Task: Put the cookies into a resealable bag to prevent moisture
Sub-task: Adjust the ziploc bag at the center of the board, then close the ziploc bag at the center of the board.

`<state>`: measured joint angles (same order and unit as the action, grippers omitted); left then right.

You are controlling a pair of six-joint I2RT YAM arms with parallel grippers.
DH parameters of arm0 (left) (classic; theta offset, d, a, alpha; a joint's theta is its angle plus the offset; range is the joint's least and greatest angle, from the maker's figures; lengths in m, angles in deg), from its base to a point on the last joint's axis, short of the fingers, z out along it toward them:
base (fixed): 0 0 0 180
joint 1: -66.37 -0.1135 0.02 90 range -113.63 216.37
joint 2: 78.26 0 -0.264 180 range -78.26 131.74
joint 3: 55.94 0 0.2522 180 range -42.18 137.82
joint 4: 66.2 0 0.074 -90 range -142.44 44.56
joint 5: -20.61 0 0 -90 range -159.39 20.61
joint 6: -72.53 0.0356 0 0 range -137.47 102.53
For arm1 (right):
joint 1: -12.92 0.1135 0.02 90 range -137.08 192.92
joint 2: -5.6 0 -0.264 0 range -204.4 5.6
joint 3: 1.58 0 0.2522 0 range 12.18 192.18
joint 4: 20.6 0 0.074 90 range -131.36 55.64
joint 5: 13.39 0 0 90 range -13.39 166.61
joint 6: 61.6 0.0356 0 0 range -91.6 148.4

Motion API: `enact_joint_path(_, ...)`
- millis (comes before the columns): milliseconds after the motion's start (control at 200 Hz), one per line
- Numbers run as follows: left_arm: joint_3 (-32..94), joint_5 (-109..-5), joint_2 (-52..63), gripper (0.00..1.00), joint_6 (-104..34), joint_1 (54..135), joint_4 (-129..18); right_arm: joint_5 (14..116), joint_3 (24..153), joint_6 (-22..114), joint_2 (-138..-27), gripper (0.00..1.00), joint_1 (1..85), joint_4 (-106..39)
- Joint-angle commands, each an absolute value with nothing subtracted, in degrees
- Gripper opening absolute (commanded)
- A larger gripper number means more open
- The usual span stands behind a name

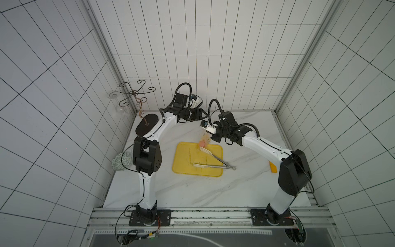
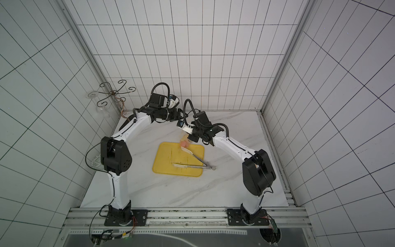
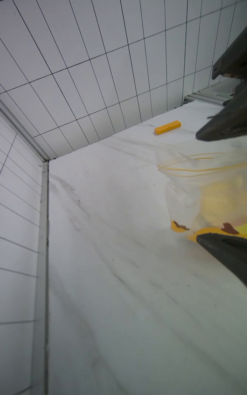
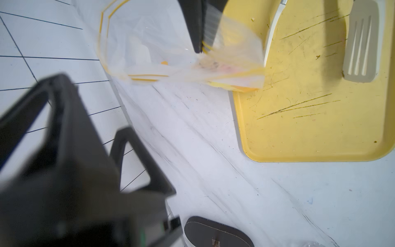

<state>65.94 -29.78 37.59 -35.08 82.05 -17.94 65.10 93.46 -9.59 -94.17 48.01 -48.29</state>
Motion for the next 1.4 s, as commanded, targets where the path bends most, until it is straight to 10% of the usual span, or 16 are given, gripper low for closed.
enact_joint_path(0, 63.32, -31.82, 29.40, 0.77, -32.54, 77.97, -24.69, 61.19, 100.78, -5.62, -94.65, 0.00, 47.40, -49.74)
enact_joint_path(420, 18.61, -33.39, -0.72, 0.76, -9.62, 80.39, -44.79, 55.80, 111.93, -3.30, -100.88, 0.00, 47.58, -59.22)
enact_joint_path(760, 11.33, -44.72, 3.46, 0.71, -3.26, 88.23, -62.23, 56.39, 116.18, -1.78, -103.02, 0.00, 47.99, -64.44)
enact_joint_path(1399, 17.26, -40.31, 9.38, 0.00, 1.75, 88.87, -59.96, 58.06, 115.12, -1.92, -102.59, 0.02, 47.04, -63.72)
